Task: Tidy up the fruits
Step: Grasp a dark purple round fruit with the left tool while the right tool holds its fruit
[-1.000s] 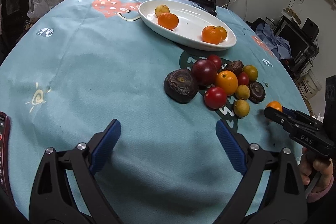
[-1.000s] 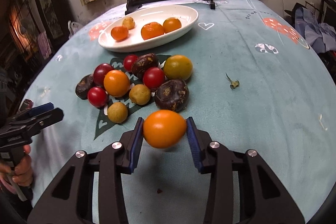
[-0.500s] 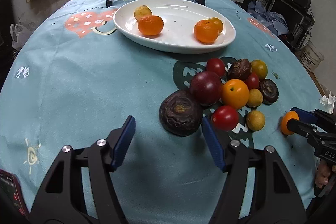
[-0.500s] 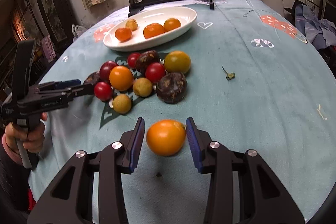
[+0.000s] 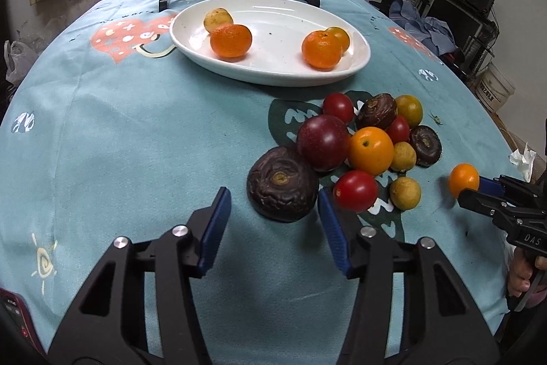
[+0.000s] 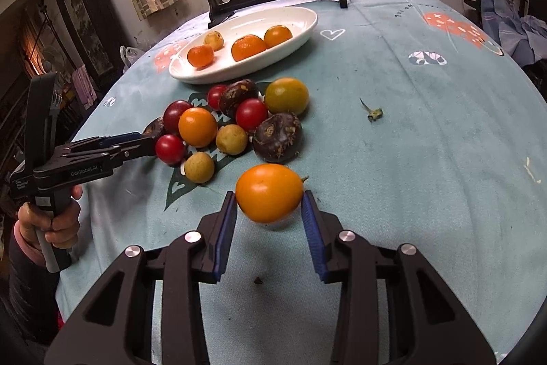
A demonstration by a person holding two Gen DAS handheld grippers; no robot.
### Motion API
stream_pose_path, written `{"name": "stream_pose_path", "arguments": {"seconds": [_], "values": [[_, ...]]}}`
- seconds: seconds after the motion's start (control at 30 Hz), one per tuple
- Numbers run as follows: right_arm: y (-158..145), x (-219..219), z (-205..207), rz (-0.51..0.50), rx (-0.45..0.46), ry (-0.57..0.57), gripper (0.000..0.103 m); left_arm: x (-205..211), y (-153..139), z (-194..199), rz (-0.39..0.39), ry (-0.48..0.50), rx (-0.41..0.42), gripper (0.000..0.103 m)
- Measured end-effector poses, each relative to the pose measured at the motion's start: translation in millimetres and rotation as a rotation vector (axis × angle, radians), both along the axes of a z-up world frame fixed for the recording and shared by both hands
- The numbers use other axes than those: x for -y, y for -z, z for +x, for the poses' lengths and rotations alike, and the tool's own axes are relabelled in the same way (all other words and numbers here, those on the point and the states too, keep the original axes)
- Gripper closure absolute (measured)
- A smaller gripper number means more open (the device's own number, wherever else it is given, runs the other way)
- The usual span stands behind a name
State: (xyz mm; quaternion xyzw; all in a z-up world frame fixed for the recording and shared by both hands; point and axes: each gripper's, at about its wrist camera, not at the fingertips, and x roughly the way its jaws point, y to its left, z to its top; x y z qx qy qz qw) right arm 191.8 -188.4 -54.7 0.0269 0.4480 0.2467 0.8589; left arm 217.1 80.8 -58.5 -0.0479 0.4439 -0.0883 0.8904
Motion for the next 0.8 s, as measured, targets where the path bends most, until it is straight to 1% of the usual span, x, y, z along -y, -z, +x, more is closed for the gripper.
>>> {"name": "stream_pose_path", "arguments": {"seconds": [0.07, 0.2, 0.33, 0.43, 0.53, 0.6, 0.63, 0.8], "values": [[-0.8, -0.2, 0.9, -0.002, -0.005, 0.000, 0.064, 0.1, 2.0, 4.5, -0.003, 0.016, -0.012, 0.049], [-1.7, -1.3, 0.2, -0.005, 0.004, -0.001, 0.064, 5.1, 3.1, 10.8, 0.027, 0.048, -0.015, 0.049], [-0.5, -1.3, 1.1, -0.002, -0.004, 0.000, 0.064, 15.2, 4.9, 12.5, 0.100, 0.072, -0.004, 0.049], [-0.2, -1.1, 1.7, 0.000, -0.009, 0.000, 0.064, 18.4, 6.3, 10.5, 0.132, 0.079, 0.007, 0.049], [-0.8, -1.2, 1.4, -0.002, -0.006, -0.001, 0.064, 18.2, 6.4, 10.0, 0.145, 0.071, 0.011, 0.052], [-1.2, -1.3, 0.7, -0.005, -0.002, -0.002, 0.064, 17.1, 5.9, 9.7, 0.138, 0.067, 0.013, 0.054], [-1.3, -1.5, 0.4, -0.006, 0.000, -0.002, 0.064, 16.7, 5.3, 9.5, 0.135, 0.064, 0.013, 0.057], [-2.5, -2.3, -0.9, -0.006, 0.008, -0.011, 0.064, 15.5, 4.7, 7.5, 0.123, 0.047, 0.012, 0.058]]}}
